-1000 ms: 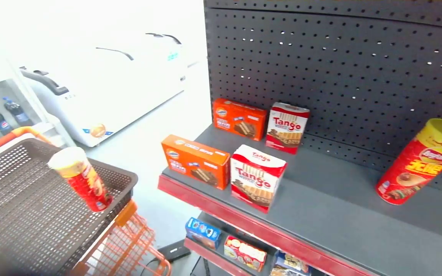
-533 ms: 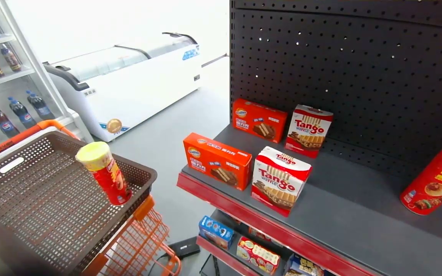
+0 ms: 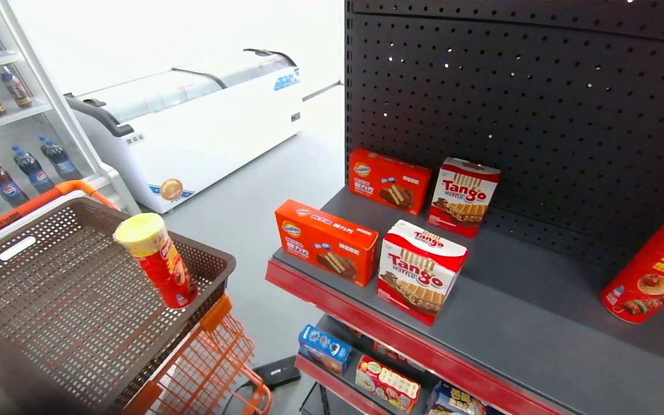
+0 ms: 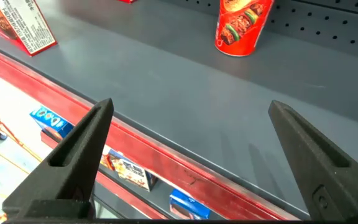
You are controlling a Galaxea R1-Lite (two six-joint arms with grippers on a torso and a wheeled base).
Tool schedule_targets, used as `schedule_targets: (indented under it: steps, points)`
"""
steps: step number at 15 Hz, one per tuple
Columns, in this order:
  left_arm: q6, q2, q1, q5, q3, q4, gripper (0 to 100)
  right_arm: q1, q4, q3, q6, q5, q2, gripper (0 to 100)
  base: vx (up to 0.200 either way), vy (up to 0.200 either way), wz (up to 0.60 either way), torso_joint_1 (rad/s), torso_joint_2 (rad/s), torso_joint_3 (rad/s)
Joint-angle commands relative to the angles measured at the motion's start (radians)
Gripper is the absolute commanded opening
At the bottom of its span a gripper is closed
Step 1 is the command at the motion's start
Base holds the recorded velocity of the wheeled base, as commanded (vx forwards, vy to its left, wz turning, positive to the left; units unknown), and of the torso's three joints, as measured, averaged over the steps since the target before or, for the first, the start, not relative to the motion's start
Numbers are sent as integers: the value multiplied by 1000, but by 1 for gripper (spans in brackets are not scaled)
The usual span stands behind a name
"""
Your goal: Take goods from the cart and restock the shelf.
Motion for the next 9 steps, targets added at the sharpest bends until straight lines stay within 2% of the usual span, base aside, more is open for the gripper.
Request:
schedule_targets:
  steps: [1, 2, 3, 4, 5, 6, 7, 8, 9]
  points:
    - [-1, 1, 0, 1, -2, 1, 100, 1, -1, 0, 0, 0, 0, 100, 0, 0, 0, 0, 0, 0]
    - [2, 1, -2, 1, -2, 3, 100, 1, -1, 0, 0, 0, 0, 100, 0, 0, 0, 0, 0, 0]
    - [5, 3, 8, 35, -9, 1, 100, 1, -1, 0, 0, 0, 0, 100, 0, 0, 0, 0, 0, 0]
    - [17, 55, 15, 99, -75, 6, 100, 1, -1, 0, 0, 0, 0, 100, 0, 0, 0, 0, 0, 0]
    - [40, 188, 17, 156, -172, 32, 100, 1, -1, 0, 0, 0, 0, 100, 0, 0, 0, 0, 0, 0]
    - [36, 343, 15, 201, -265, 38, 100, 1, -1, 0, 0, 0, 0, 100, 0, 0, 0, 0, 0, 0]
    - [23, 488, 17, 217, -354, 37, 100, 1, -1, 0, 0, 0, 0, 100, 0, 0, 0, 0, 0, 0]
    - [25, 592, 17, 222, -428, 35, 100, 1, -1, 0, 0, 0, 0, 100, 0, 0, 0, 0, 0, 0]
    - [19, 689, 37, 234, -474, 35, 100, 1, -1, 0, 0, 0, 0, 100, 0, 0, 0, 0, 0, 0]
